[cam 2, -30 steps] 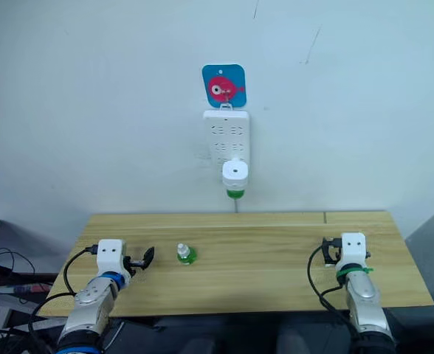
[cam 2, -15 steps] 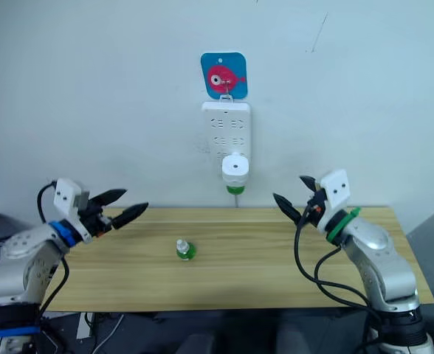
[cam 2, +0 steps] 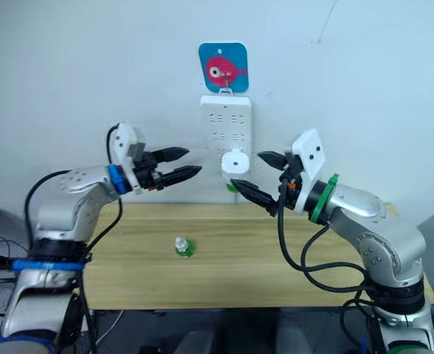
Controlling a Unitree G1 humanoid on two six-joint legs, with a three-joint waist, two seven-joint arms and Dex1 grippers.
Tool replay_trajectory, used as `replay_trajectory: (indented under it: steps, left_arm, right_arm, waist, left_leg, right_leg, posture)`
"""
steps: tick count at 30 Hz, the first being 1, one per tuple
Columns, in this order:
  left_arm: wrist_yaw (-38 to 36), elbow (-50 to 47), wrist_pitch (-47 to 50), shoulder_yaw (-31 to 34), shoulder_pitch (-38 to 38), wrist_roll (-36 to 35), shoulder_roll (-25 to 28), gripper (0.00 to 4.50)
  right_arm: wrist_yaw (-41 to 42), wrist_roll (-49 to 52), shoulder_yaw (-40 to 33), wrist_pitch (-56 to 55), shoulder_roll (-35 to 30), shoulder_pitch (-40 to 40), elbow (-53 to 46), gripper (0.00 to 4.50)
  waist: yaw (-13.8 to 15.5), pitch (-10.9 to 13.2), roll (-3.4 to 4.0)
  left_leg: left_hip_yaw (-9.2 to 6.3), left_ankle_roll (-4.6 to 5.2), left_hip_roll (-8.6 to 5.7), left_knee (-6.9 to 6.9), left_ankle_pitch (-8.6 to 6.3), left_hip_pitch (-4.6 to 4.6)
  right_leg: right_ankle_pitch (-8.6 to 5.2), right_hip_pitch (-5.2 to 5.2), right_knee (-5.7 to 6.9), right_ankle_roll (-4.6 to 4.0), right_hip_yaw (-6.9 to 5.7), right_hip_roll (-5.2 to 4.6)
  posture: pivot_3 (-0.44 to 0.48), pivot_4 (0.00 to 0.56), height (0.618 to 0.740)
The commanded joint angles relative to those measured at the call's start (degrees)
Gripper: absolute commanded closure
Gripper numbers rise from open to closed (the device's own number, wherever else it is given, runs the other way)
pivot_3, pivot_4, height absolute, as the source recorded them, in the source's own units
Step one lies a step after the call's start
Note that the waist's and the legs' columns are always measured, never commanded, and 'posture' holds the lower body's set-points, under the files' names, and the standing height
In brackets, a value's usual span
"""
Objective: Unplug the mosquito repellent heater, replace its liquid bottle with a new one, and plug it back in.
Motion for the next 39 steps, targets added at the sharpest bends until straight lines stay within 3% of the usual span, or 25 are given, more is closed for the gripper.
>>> replay_trajectory:
  steps: [1, 16, 26, 32, 35, 39]
  left_arm:
    - [-0.98, 5.49, -4.97, -0.03, -3.91, 2.22, -1.47, 1.13]
    - [-4.13, 30.03, -19.63, -0.25, -15.68, 9.12, -7.74, 1.13]
    - [-9.51, 35.11, -22.29, -0.26, -19.69, 10.55, -10.28, 1.13]
    - [-12.87, 33.35, -19.85, 0.69, -20.55, 8.77, -10.99, 1.13]
    - [-14.54, 31.14, -18.25, 0.92, -19.97, 8.09, -11.21, 1.66]
    - [-14.74, 29.11, -16.19, 1.29, -19.55, 7.59, -11.54, 2.91]
  right_arm:
    - [-1.24, 0.57, -1.19, -0.01, -0.37, -0.40, -1.94, 0.00]
    - [-6.07, 1.34, -2.42, 1.11, -0.67, 3.42, -4.16, 0.00]
    - [-7.67, 0.45, -2.20, 0.88, -0.47, 5.65, -4.01, 0.00]
    - [-8.40, -1.65, -2.34, -0.16, -1.58, 8.93, -3.87, 0.00]
    - [-8.77, -2.25, -2.02, -0.52, -1.03, 9.62, -4.03, 0.00]
    - [-9.60, -2.17, -1.01, -0.21, 0.26, 9.61, -4.73, 0.00]
  waist:
    - [-0.28, 0.01, -0.01]
    - [-0.91, 0.64, -0.14]
    - [-1.01, 1.37, -0.17]
    - [-1.05, 1.74, -0.21]
    - [-1.24, 1.92, -0.20]
    - [-1.27, 2.07, -0.23]
  left_leg:
    - [0.00, 0.00, 0.00, 0.00, 0.00, 0.00]
    - [-0.38, 0.18, -0.07, 0.67, -0.06, -0.35]
    - [-0.54, 0.01, -0.15, 0.73, 0.06, -0.74]
    - [-0.57, 0.17, -0.18, 0.74, -0.03, -0.78]
    - [-0.54, 0.20, -0.16, 0.75, -0.04, -0.76]
    - [-0.59, 0.05, -0.13, 0.75, 0.04, -0.76]
  right_leg:
    - [0.00, 0.00, 0.01, 0.00, -0.01, 0.00]
    - [0.01, 0.08, 0.14, 0.01, -0.21, 0.07]
    - [0.03, -0.19, 0.19, 0.02, -0.34, 0.08]
    - [0.03, -0.17, 0.14, 0.02, -0.35, 0.06]
    - [0.03, -0.17, 0.17, 0.03, -0.33, 0.08]
    - [0.03, -0.17, 0.20, 0.02, -0.35, 0.08]
  posture:
    - [0.016, 0.178, 0.740]
    - [-0.020, 0.199, 0.740]
    - [-0.025, 0.213, 0.740]
    - [-0.025, 0.216, 0.740]
    - [-0.024, 0.217, 0.740]
    - [-0.023, 0.217, 0.740]
